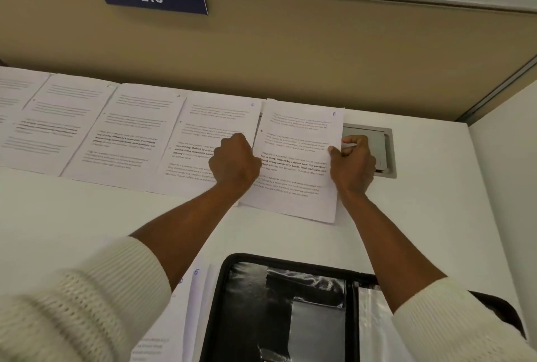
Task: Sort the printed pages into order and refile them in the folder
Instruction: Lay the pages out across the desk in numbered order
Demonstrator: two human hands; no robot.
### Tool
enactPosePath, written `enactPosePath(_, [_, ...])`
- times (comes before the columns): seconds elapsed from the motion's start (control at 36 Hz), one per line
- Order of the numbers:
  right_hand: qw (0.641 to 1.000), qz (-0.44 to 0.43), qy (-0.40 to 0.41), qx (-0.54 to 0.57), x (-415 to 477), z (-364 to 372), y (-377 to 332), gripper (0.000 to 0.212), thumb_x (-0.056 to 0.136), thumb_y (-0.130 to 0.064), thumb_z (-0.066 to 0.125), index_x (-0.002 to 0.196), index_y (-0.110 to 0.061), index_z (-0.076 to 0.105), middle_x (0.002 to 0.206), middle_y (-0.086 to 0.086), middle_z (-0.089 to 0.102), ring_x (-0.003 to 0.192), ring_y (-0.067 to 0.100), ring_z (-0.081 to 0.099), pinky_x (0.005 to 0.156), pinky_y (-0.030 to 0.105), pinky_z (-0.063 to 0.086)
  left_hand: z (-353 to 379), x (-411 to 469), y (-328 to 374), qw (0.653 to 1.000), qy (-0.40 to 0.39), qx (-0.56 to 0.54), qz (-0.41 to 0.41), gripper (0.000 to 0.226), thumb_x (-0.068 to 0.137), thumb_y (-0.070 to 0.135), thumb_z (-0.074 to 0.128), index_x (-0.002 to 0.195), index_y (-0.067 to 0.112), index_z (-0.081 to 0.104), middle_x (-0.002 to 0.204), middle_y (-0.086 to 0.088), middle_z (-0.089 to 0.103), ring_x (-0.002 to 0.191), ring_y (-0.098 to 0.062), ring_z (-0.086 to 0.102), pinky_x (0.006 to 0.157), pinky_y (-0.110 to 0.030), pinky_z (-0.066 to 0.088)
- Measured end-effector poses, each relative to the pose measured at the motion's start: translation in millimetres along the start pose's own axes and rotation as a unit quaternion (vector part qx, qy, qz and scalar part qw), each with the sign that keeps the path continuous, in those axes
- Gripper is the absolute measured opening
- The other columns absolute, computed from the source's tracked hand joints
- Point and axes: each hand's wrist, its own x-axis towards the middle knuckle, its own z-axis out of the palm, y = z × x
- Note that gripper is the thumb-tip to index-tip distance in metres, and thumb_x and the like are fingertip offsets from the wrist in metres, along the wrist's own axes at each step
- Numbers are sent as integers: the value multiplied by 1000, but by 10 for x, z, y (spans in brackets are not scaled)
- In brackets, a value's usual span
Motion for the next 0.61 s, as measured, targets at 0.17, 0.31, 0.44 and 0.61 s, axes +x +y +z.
enactPosePath(0.17, [994, -79, 5, -79, -38, 102, 121, 33, 93, -24, 76, 117, -16, 55, 105, 4, 67, 100, 24, 62, 71, 31, 44, 67, -1, -42, 998, 8, 62, 31, 31, 88, 33, 83, 107, 16, 64, 104, -3, 66, 85, -21, 56, 74, -36, 43])
enactPosePath(0.31, [990, -87, 15, -108, -48, 123, 90, 35, 92, -23, 74, 120, -13, 54, 118, 8, 61, 111, 27, 56, 73, 32, 41, 84, -8, -35, 997, 13, 72, 34, 27, 89, 29, 82, 106, 16, 65, 104, -3, 66, 84, -22, 55, 73, -36, 41])
enactPosePath(0.44, [989, -88, 19, -121, -32, 151, 92, 35, 93, -26, 73, 119, -14, 54, 117, 9, 59, 109, 27, 56, 70, 32, 41, 80, -11, -15, 997, 7, 71, 33, 24, 90, 25, 81, 106, 14, 67, 105, -4, 67, 95, -27, 65, 75, -36, 41])
enactPosePath(0.61, [993, -78, 21, -88, -28, 119, 92, 33, 95, -28, 72, 118, -12, 55, 116, 9, 60, 105, 29, 59, 73, 34, 46, 27, -54, -38, 998, 14, 54, 42, 21, 91, 26, 79, 104, 14, 68, 102, -4, 69, 93, -28, 66, 74, -36, 42])
